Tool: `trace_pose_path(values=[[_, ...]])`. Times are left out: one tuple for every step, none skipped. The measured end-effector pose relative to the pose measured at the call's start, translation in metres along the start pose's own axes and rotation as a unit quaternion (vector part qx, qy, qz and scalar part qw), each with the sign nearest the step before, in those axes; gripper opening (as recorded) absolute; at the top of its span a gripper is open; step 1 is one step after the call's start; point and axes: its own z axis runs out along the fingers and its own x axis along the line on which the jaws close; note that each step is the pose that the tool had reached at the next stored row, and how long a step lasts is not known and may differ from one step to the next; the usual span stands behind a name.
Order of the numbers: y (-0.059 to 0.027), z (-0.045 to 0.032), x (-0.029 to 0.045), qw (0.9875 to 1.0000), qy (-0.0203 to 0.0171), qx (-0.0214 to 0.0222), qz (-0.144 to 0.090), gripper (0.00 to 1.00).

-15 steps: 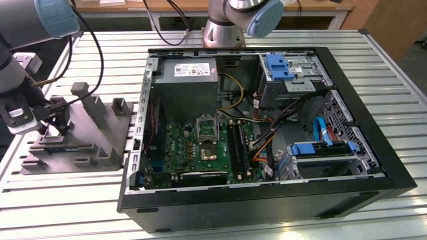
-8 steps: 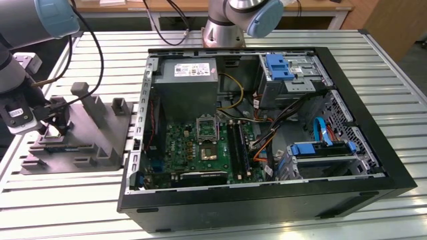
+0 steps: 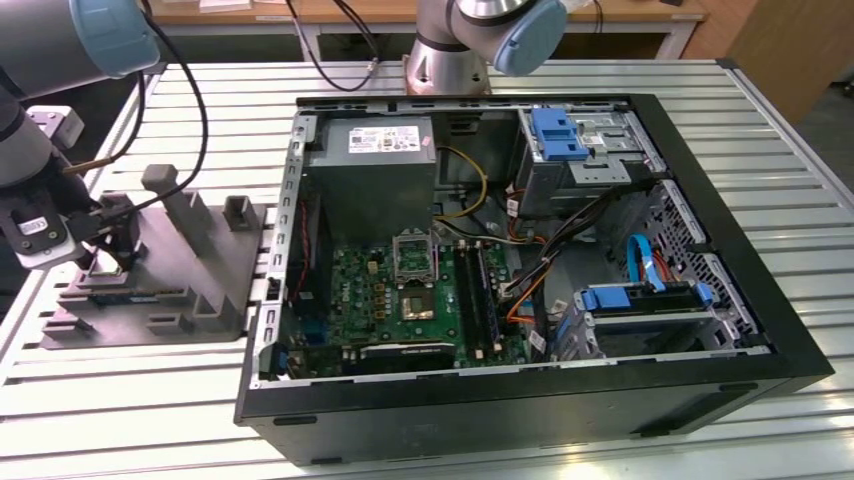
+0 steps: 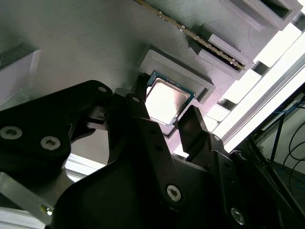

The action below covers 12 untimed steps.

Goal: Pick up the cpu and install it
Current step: 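Pick up the cpu and move it towards the insertion slot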

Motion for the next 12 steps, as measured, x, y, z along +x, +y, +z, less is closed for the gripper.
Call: trace_pose_path(values=[[0.0000,0.0000,0.0000,1.0000,0.0000,0.0000,0.000,0.53],[0.0000,0.0001,0.0000,1.0000,0.0000,0.0000,0.000,0.53],[0.0000,0.0001,0.0000,1.0000,0.0000,0.0000,0.000,0.53],[0.0000,0.0001,0.0000,1.0000,0.0000,0.0000,0.000,0.53],[0.0000,0.0001,0.0000,1.0000,0.0000,0.0000,0.000,0.53],[0.0000,0.0001,0.0000,1.0000,0.0000,0.0000,0.000,0.53],[0.0000,0.0001,0.0000,1.0000,0.0000,0.0000,0.000,0.53],[0.0000,0.0001,0.0000,1.0000,0.0000,0.0000,0.000,0.53],[0.0000,0.0001,0.0000,1.0000,0.0000,0.0000,0.000,0.52],[0.0000,0.0001,0.0000,1.0000,0.0000,0.0000,0.000,0.47],[0.0000,0.0001,0.0000,1.0000,0.0000,0.0000,0.000,0.47],[0.0000,0.0001,0.0000,1.0000,0.0000,0.0000,0.000,0.47]])
